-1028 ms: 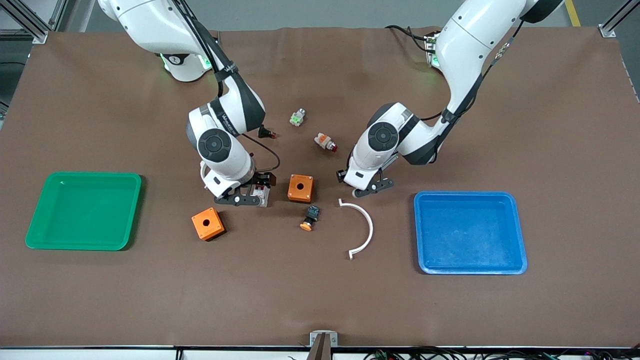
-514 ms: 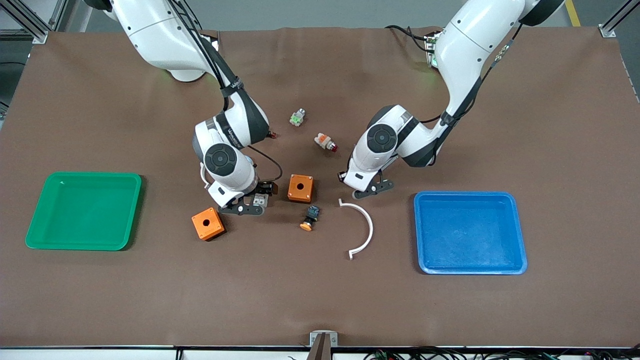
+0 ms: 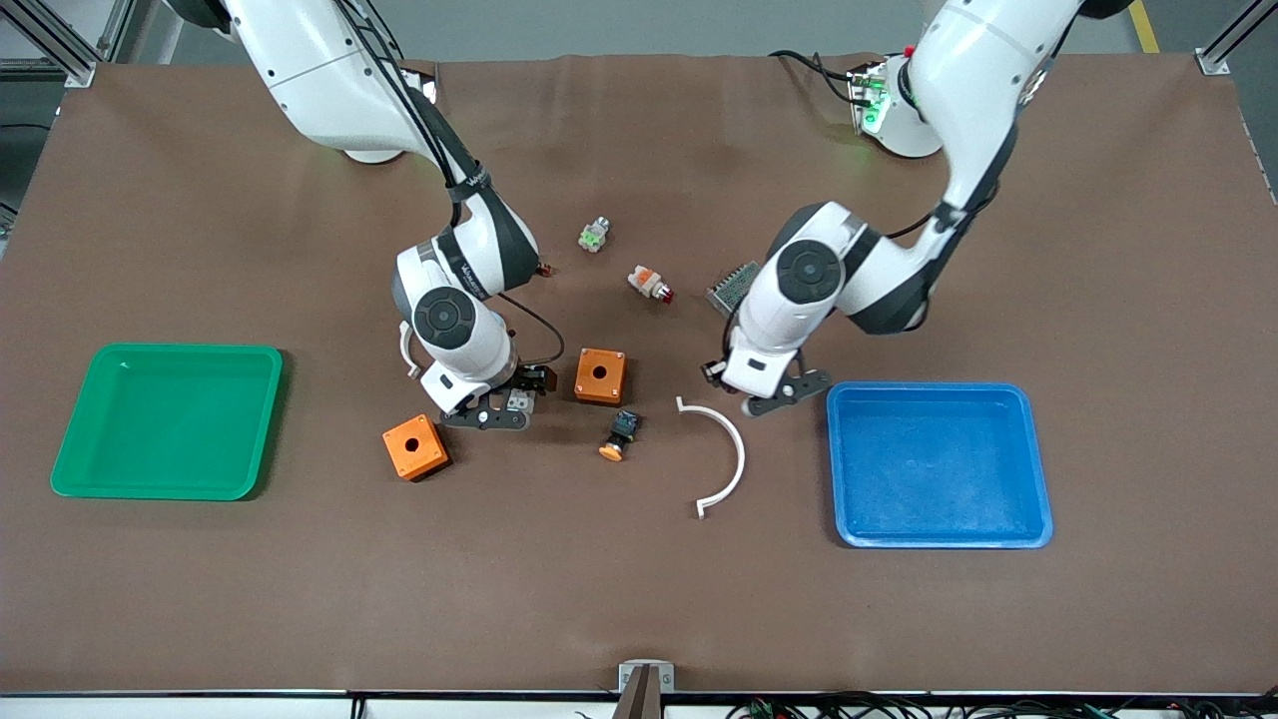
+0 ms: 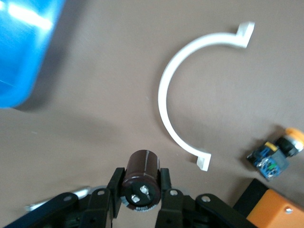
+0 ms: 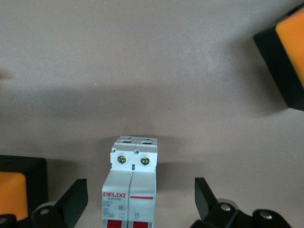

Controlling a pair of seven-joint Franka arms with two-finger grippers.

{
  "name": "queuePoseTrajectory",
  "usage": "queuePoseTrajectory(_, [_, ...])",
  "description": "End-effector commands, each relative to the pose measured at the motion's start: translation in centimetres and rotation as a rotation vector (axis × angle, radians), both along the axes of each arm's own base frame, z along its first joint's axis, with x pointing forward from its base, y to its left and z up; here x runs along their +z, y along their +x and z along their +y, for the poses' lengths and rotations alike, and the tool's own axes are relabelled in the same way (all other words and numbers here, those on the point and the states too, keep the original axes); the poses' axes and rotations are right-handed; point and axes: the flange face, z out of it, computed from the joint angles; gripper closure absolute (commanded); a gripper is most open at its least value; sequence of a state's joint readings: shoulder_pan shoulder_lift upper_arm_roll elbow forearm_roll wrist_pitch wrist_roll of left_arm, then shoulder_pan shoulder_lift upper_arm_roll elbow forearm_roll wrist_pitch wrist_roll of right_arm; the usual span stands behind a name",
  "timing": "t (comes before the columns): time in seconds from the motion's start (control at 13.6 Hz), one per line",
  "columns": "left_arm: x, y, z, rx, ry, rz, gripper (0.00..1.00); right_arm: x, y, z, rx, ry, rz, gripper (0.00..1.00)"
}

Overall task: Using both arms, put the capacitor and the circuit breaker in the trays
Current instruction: 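Carry the capacitor to the blue tray while the right gripper carries the breaker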

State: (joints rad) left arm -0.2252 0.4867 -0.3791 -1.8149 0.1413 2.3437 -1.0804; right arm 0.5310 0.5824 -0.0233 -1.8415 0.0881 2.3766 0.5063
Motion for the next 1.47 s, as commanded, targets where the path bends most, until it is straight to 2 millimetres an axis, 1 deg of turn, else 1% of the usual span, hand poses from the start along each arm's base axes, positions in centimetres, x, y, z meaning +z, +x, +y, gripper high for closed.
queuePoseTrajectory(0.0, [3.1,1.5,3.6,0.053,0.033,-0.036,1.0,0.5,-0.7,0.2,-0.018,0.007,0.004,0.05])
queuePoseTrajectory(0.07, [3.3,2.3,4.9,0.075,0.035,-0.035,1.0,0.8,-0.5,0.0,-0.025,0.009,0.001,0.13])
queuePoseTrajectory(0.22, [3.3,4.0,8.4,0.105,0.038,-0.038,1.0,1.0,-0.3,-0.1,-0.049,0.01,0.0,0.29])
queuePoseTrajectory(0.44, [3.3,6.0,13.4,0.116,0.043,-0.041,1.0,1.3,-0.1,-0.1,-0.059,0.008,0.004,0.62])
queuePoseTrajectory(0.51, [3.3,6.5,15.0,0.105,0.046,-0.042,1.0,1.3,0.0,-0.2,-0.06,0.008,0.004,0.69])
queuePoseTrajectory(0.59, [3.1,7.2,17.2,0.08,0.049,-0.042,1.0,1.4,0.1,-0.3,-0.06,0.009,0.003,0.73])
queuePoseTrajectory(0.66, [2.5,7.8,19.7,0.068,0.053,-0.035,1.0,1.6,0.2,-0.3,-0.059,0.011,-0.001,0.73])
queuePoseTrajectory(0.73, [1.7,8.2,22.2,0.053,0.056,-0.023,1.0,2.1,0.5,-0.1,-0.059,0.014,-0.002,0.75])
queuePoseTrajectory(0.81, [0.6,8.5,24.0,0.035,0.056,-0.007,1.0,3.0,0.6,-0.1,-0.069,0.008,0.013,0.75])
queuePoseTrajectory(0.88, [-0.4,8.7,25.5,0.021,0.054,0.006,1.0,4.5,0.9,-0.1,-0.071,0.001,0.032,0.75])
queuePoseTrajectory(0.95, [-2.5,8.8,27.0,0.023,0.047,0.037,1.0,6.2,1.2,-0.5,-0.078,-0.013,0.057,0.75])
queuePoseTrajectory(1.03, [-3.9,9.0,27.3,0.022,0.039,0.05,1.0,8.1,1.9,-1.7,-0.089,-0.022,0.076,0.75])
queuePoseTrajectory(1.1, [-4.6,9.7,28.0,0.03,0.03,0.051,1.0,10.3,3.2,-3.6,-0.111,-0.025,0.094,0.75])
queuePoseTrajectory(1.25, [-5.1,10.4,28.4,0.034,0.024,0.05,1.0,14.9,4.8,-6.3,-0.125,-0.036,0.132,0.75])
queuePoseTrajectory(1.32, [-5.9,10.9,28.9,0.044,0.025,0.055,0.99,16.9,5.8,-8.1,-0.126,-0.039,0.149,0.75])
queuePoseTrajectory(1.4, [-6.2,11.4,29.6,0.053,0.026,0.053,0.95,18.7,6.8,-10.4,-0.124,-0.037,0.162,0.75])
